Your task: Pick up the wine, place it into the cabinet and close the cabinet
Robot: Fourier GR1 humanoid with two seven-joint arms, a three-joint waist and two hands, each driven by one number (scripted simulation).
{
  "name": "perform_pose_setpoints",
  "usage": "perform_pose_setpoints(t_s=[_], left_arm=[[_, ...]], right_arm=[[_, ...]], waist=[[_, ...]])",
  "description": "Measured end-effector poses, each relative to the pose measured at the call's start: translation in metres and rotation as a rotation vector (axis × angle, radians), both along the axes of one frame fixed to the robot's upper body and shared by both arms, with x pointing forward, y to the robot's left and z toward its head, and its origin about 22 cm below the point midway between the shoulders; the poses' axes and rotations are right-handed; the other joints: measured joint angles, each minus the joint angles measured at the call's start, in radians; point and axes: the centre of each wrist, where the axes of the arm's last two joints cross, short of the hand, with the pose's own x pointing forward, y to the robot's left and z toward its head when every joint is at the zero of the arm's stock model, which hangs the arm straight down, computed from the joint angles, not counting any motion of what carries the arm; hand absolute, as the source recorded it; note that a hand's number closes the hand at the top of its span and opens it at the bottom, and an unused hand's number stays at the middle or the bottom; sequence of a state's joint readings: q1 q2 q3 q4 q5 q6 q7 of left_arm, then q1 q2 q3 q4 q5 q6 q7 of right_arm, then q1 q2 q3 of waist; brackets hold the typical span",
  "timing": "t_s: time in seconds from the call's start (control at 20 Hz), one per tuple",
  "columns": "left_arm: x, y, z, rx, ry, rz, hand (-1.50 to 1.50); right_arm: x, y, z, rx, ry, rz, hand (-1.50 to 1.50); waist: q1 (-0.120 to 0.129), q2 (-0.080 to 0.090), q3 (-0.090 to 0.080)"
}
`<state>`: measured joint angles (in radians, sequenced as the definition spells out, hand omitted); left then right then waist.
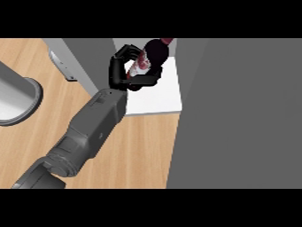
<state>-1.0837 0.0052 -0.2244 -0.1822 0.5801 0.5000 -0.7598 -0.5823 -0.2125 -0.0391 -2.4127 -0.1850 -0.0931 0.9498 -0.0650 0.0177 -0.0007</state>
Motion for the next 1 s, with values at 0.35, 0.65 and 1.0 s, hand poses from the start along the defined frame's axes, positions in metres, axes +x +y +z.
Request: perform_pose_setpoints(t_s=[0.35, 0.65, 1.0], left_arm=[[0.008, 0.008, 0.007, 0.102, 0.028, 0.067, 1.50], [0.006, 0.017, 0.001, 0.126, 0.068, 0.096, 1.50], [0.002, 0.020, -0.008, 0.081, 0.113, 0.113, 1.50]], right_arm=[[0.000, 0.002, 0.000, -0.005, -0.010, 0.018, -1.50], [0.001, 0.001, 0.001, -0.010, -0.024, 0.019, -1.50], [0.001, 0.005, 0.003, -0.007, -0.034, 0.041, -1.50]], waist=[[-0.016, 0.009, 0.000], [-0.025, 0.013, 0.000], [-0.033, 0.017, -0.002]])
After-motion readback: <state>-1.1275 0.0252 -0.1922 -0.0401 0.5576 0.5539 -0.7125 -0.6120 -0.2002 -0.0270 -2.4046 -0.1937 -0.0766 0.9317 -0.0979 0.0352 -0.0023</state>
